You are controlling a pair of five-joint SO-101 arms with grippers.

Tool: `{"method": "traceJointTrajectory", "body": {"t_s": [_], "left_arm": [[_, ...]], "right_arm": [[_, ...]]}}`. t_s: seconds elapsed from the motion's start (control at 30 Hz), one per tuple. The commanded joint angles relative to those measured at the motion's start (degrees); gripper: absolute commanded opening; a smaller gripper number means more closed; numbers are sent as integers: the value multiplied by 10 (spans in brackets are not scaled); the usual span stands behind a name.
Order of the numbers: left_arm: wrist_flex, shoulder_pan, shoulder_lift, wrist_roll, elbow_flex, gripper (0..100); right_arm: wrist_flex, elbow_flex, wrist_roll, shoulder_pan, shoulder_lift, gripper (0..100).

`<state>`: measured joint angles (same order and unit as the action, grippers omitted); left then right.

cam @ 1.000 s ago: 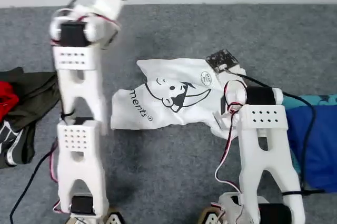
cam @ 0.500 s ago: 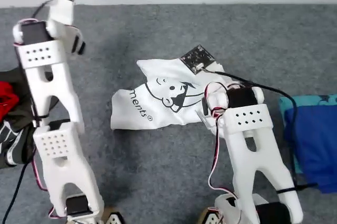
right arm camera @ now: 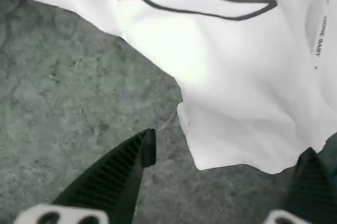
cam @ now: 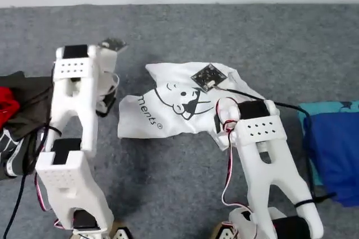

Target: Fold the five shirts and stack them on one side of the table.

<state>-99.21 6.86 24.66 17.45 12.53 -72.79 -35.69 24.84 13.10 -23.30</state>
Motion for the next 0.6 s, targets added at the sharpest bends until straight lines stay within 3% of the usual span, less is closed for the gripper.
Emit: {"method": "traceJointTrajectory", "body": {"t_s": [0.0, 0.3, 0.57], "left_arm": [[-12, -24, -31, -4, -25, 14], [-7, -127, -30, -7, -108, 15], [35, -105, -30, -7, -132, 16]], "right_arm": [[6, 2, 6, 0, -8, 390], [7, -43, 8, -46, -9, 390], [7, -44, 8, -45, -9, 390]]}}
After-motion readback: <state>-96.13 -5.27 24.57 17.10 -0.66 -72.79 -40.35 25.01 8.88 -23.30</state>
